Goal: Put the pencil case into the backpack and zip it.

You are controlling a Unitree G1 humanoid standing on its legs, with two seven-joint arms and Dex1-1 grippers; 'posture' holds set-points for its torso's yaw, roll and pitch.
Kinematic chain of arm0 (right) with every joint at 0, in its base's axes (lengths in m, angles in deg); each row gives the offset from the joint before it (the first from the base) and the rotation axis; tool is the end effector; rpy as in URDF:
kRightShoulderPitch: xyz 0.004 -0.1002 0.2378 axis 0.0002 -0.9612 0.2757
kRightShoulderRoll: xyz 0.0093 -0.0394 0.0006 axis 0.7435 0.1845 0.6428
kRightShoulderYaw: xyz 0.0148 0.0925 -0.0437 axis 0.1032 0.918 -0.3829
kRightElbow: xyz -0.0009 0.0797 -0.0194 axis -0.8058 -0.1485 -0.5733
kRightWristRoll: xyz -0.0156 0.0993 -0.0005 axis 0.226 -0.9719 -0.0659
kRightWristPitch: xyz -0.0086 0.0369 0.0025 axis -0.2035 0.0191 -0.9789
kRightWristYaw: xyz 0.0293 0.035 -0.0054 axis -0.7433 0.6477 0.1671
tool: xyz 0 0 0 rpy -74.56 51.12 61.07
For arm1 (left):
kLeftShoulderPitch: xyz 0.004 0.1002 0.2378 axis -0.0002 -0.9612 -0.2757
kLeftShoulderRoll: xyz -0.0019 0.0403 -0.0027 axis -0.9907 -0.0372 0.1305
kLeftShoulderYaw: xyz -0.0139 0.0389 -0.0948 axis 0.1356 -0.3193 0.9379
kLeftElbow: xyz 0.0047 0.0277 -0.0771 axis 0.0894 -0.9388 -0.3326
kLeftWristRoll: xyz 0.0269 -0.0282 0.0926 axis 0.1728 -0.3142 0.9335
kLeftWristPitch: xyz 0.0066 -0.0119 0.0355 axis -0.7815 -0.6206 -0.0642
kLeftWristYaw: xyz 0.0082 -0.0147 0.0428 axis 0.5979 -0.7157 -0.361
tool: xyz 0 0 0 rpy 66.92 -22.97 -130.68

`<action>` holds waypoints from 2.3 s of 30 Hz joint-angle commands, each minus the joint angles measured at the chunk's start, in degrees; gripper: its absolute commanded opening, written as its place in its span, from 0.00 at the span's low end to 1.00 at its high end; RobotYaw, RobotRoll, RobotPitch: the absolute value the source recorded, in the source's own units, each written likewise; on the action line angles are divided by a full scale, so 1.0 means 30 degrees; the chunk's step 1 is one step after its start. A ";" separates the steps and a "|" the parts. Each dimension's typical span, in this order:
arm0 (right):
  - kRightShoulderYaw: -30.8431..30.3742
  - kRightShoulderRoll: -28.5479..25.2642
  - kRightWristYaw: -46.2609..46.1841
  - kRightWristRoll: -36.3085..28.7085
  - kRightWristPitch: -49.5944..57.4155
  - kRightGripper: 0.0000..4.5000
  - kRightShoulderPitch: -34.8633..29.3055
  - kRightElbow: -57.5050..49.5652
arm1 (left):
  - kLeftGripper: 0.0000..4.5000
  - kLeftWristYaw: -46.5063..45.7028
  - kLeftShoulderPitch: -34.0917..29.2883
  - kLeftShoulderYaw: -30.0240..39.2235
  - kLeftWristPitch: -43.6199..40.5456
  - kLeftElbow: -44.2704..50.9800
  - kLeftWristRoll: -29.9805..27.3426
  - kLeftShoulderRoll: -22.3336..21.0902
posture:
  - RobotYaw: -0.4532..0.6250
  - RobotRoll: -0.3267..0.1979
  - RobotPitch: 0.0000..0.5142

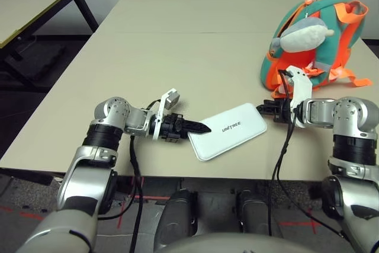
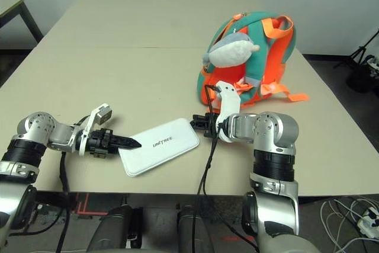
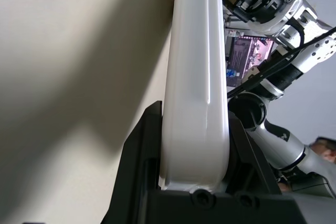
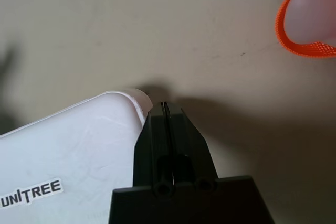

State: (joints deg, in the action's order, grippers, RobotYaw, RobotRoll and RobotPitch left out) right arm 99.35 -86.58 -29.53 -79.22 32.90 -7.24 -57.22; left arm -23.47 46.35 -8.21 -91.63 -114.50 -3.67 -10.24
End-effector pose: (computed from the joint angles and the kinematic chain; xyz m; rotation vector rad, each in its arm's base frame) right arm 0.2712 -0.2103 0.1552 0.3391 0.7963 0.4833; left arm 0.2789 0.2019 0.1106 -0.8347 1.2042 -1.0343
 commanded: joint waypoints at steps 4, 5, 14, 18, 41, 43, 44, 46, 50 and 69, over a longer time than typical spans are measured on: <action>0.1163 -0.1837 0.1479 -0.2047 0.1807 0.19 -0.0152 -0.2934 | 0.32 -0.0723 0.0382 0.1639 -0.0123 0.1015 0.1155 -0.0676 | 0.45 0.62 0.14; 0.1197 -0.2327 0.1755 -0.2789 0.1879 0.26 -0.0380 -0.3464 | 0.32 -0.0773 0.0478 0.1868 -0.0123 0.1168 0.1136 -0.0846 | 0.45 0.62 0.15; 0.2200 -0.9201 0.3524 -0.9203 0.1881 0.91 -0.1302 -0.5865 | 0.32 -0.1689 0.0787 0.4528 0.0801 0.3285 0.2348 -0.1637 | 0.43 0.62 0.14; 0.3838 -1.1957 0.3807 -0.9949 0.1880 1.00 -0.1175 -0.5590 | 0.32 -0.2358 0.0996 0.5931 0.1786 0.3441 0.3048 -0.1646 | 0.40 0.62 0.16; 0.0157 -1.1171 0.3566 -0.1683 -0.7028 1.00 0.1646 -0.0513 | 0.32 -0.3867 0.0694 0.8336 0.1668 0.4377 0.3908 0.0499 | 0.43 0.62 0.22; -0.0439 -1.1089 0.3932 -0.0865 -0.7951 1.00 0.1846 0.0173 | 0.32 -0.4008 0.0520 0.8658 0.1446 0.4649 0.3873 0.0551 | 0.44 0.62 0.23; -0.0665 -1.0993 0.4069 -0.0569 -0.8233 1.00 0.1966 0.0461 | 0.32 -0.4065 0.0430 0.8815 0.1336 0.4775 0.3860 0.0584 | 0.44 0.62 0.23; -0.1046 -1.0847 0.4443 -0.0053 -0.8749 1.00 0.2131 0.0899 | 0.32 -0.4206 0.0221 0.9066 0.1138 0.5093 0.3882 0.0683 | 0.45 0.62 0.23; -0.1941 -1.0518 0.5267 0.1174 -1.0070 1.00 0.2591 0.2030 | 0.32 -0.4425 -0.0150 0.9414 0.0903 0.5642 0.3962 0.0929 | 0.46 0.62 0.23; -0.2148 -0.9027 0.6722 0.3734 -1.2327 0.66 0.2803 0.4689 | 0.32 -0.4747 0.0033 0.9808 0.0540 0.6001 0.4201 0.1505 | 0.47 0.62 0.20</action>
State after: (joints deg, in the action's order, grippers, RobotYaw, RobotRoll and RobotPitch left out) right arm 92.08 -113.93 -9.51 -68.49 -3.69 1.86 -43.41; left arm -37.80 46.21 20.78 -89.88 -96.97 8.47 -5.47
